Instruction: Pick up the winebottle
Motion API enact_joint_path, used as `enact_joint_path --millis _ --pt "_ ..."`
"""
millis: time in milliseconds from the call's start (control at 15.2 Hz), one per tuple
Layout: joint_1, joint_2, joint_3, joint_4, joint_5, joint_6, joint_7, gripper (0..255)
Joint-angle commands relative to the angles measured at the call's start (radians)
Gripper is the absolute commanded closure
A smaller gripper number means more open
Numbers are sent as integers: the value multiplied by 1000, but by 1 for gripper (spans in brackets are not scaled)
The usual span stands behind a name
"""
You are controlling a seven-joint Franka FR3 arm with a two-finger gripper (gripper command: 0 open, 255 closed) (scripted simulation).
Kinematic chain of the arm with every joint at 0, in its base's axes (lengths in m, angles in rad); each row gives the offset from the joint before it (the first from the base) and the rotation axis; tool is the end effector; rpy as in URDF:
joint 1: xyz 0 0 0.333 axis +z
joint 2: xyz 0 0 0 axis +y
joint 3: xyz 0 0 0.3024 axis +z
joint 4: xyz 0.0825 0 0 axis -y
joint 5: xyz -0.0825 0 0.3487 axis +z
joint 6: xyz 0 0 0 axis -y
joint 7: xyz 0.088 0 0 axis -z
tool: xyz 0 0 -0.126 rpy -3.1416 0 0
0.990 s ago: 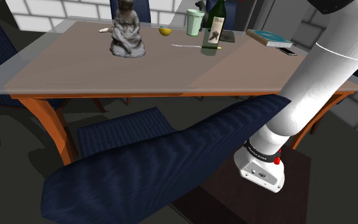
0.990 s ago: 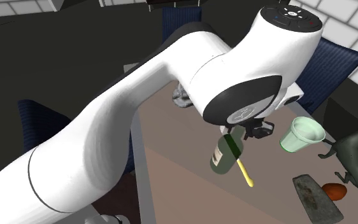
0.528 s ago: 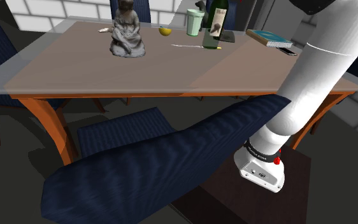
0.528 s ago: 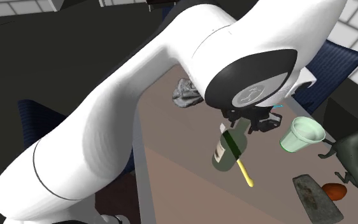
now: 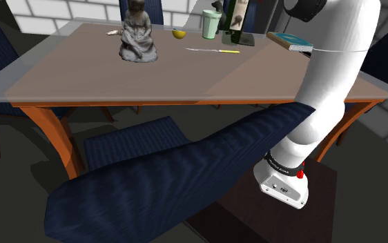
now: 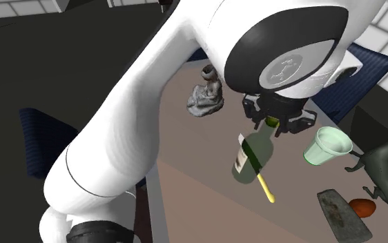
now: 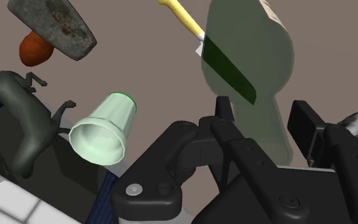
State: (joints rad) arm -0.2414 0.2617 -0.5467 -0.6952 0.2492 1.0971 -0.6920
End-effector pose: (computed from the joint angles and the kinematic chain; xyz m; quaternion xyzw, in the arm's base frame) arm 0.4127 -0.2662 0.7723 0.9953 0.0318 0.0873 0.0270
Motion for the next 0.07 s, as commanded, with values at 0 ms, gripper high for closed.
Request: enact_joint_path --millis 0 --pt "-21 24 0 48 20 -26 -1 255"
